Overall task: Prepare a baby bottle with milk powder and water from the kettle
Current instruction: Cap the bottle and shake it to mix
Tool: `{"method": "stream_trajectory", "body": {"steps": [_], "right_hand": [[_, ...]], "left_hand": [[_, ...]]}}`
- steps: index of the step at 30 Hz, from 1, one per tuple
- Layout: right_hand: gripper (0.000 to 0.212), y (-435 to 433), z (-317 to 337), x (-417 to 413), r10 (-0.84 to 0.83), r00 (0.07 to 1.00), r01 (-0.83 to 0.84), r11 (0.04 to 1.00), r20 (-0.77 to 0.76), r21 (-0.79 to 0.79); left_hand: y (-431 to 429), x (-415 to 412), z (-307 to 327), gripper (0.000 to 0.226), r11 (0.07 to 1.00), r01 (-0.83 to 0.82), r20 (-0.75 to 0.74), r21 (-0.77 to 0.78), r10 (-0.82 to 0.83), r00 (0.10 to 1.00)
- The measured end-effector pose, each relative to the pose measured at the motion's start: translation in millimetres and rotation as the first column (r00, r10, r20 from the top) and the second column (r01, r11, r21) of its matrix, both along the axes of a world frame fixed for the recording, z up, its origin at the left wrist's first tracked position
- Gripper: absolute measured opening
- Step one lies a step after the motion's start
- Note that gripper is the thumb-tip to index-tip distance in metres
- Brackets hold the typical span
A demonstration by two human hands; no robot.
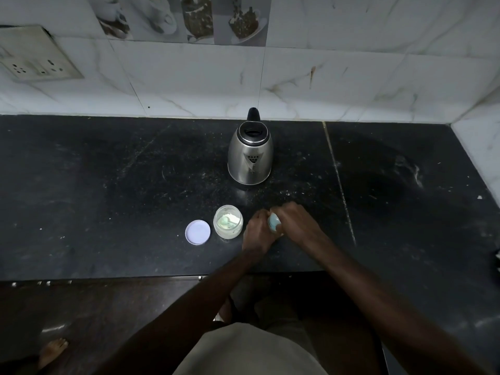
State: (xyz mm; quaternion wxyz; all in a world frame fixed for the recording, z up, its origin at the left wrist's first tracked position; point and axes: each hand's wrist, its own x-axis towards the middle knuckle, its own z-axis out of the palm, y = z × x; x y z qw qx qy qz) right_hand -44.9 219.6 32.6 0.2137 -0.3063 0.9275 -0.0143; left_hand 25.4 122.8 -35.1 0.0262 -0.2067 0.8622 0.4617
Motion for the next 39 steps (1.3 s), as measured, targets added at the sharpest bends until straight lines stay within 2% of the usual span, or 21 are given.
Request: {"method": "stream_trajectory", "body": {"steps": [2,5,10,12,15,21,27,30,34,37,39], "right_hand": [[0.034,-1,-2,-1,-0.066,0.998,0.066,0.998,-0.013,0.003],[0.048,-4,-4,-2,-0.133,0.991,0.133,0.991,-0.034,-0.001],[0.056,-5,-3,-4,-0.111,0.994,0.11,0.991,0.014,0.082],[0.053,-5,-2,2,-0.067,0.998,0.067,0.996,0.008,0.057],[0.038,-5,-3,8,-0.038,0.998,0.041,0.998,-0.047,0.049],[0.038,-12,4,-2,-0.1,0.995,0.1,0.993,0.001,0.055],[0.061,-9,-3,-13,-0.164,0.985,0.167,0.985,-0.057,0.04],[0.067,-4,-2,-20,-0.168,0.986,0.168,0.984,-0.006,0.057],[0.054,4,3,-22,-0.118,0.988,0.121,0.992,0.1,-0.031],[0.038,1,-1,-18,-0.129,0.987,0.134,0.989,0.091,-0.055],[0.037,1,-6,-17,-0.185,0.979,0.19,0.98,0.083,-0.065]], "left_hand": [[1,0,-1,0.05,1.0,-0.016,0.002,0.003,0.016,1.0],[0,1,-2,0.049,0.999,-0.038,-0.005,0.031,0.038,0.999],[-4,1,-3,0.048,0.999,-0.006,-0.036,0.051,0.008,0.999],[-3,0,-2,0.046,1.0,0.006,-0.043,0.026,-0.005,0.999],[-2,0,-2,0.043,1.0,-0.012,-0.038,0.026,0.013,0.999],[-2,0,-5,0.047,1.0,-0.018,-0.019,0.025,0.018,1.0],[-2,-1,-11,0.056,1.0,-0.017,-0.002,0.026,0.018,1.0],[-2,-1,-9,0.058,1.0,0.001,0.015,-0.001,-0.001,1.0],[-2,-2,-6,0.057,1.0,-0.012,0.02,-0.006,0.012,1.0],[-2,-2,-7,0.055,1.0,-0.015,0.022,-0.008,0.016,1.0],[-2,-1,-7,0.056,1.0,-0.026,0.027,-0.007,0.026,0.999]]}}
